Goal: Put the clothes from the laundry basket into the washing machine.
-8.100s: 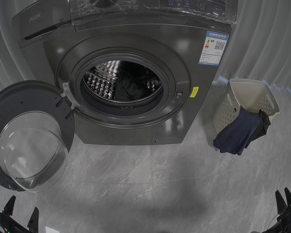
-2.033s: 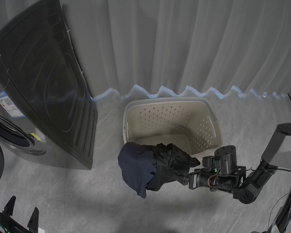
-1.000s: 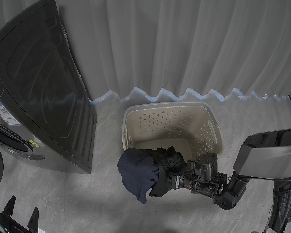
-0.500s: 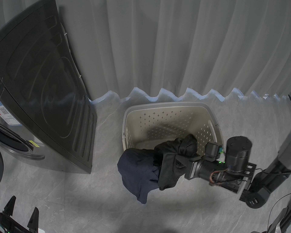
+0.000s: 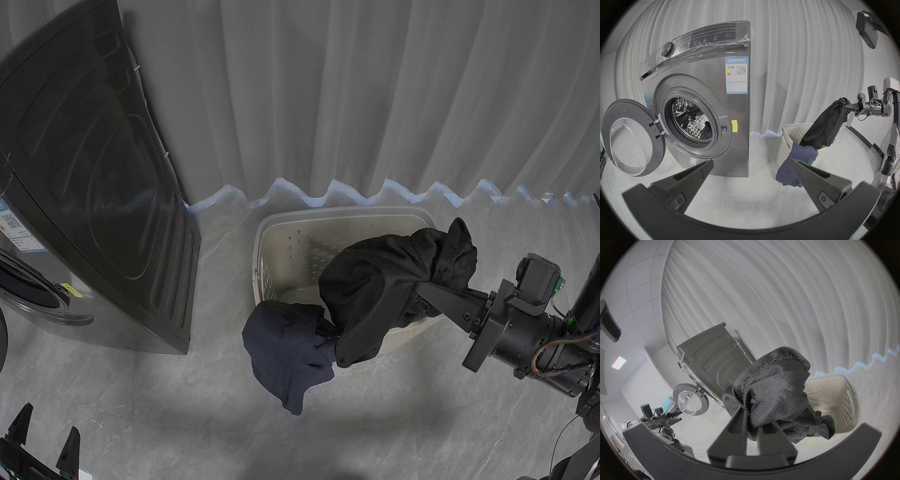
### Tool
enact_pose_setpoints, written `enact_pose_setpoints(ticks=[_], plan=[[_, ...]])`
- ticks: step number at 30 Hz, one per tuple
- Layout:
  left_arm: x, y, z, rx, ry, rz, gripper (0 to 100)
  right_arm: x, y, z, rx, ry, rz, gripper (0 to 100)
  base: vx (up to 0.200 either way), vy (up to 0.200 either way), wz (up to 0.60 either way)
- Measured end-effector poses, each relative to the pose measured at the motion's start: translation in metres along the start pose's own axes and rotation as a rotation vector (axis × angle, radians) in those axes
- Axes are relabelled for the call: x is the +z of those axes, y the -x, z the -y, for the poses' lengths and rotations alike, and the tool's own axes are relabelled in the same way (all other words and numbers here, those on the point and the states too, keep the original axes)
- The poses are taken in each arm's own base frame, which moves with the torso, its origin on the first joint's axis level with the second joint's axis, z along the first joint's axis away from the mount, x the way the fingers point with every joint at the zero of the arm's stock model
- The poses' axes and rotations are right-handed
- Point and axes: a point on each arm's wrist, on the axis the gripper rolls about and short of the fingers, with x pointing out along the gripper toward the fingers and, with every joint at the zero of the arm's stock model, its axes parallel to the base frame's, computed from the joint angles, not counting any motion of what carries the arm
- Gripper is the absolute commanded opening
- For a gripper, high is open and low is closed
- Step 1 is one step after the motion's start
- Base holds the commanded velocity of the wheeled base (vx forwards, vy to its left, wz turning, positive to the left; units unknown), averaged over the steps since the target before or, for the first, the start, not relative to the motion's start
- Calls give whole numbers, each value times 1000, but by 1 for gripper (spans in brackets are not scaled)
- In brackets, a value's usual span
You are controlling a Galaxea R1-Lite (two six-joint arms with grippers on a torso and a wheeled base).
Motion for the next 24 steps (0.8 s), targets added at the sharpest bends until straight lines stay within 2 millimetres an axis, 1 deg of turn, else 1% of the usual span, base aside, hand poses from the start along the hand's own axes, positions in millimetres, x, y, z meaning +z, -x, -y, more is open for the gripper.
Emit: enact_pose_setpoints(ticks=[8, 11, 24], plan=[[0, 0, 0, -1, 1, -1, 100, 0, 7, -3, 16, 4, 1, 0, -200, 0, 0], [0, 0, 0, -1, 0, -2, 100, 0, 7, -3, 19, 4, 2, 0, 0, 0, 0], [-1, 0, 0, -4, -1, -10, 100, 1, 8, -3, 18, 3, 10, 0, 0, 200, 0]])
